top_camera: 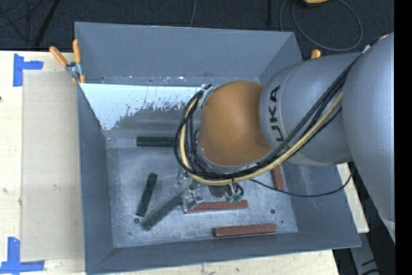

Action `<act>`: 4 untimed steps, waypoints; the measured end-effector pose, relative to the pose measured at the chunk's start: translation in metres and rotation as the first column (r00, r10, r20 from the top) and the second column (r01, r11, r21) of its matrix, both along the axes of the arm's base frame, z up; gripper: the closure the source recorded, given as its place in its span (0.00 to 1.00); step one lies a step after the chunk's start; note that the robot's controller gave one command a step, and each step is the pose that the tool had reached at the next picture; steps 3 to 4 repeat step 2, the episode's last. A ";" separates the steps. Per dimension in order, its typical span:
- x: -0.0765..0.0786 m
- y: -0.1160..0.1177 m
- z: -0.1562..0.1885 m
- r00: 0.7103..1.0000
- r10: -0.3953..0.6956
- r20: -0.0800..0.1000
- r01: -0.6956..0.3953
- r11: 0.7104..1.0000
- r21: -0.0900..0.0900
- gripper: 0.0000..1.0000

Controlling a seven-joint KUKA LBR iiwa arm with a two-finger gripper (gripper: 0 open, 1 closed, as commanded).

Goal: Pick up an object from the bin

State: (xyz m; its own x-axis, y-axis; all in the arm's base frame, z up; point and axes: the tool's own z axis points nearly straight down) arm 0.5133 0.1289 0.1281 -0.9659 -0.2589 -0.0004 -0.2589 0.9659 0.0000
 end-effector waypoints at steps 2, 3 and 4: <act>0.000 0.000 0.016 1.000 0.000 0.001 0.000 1.000 0.000 1.00; 0.000 0.000 0.016 1.000 0.000 0.001 0.000 1.000 0.000 1.00; 0.000 0.000 0.016 1.000 0.000 0.001 0.000 1.000 0.000 1.00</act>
Offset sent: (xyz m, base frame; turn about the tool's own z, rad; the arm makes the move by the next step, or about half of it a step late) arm 0.0002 0.0002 0.0199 0.0000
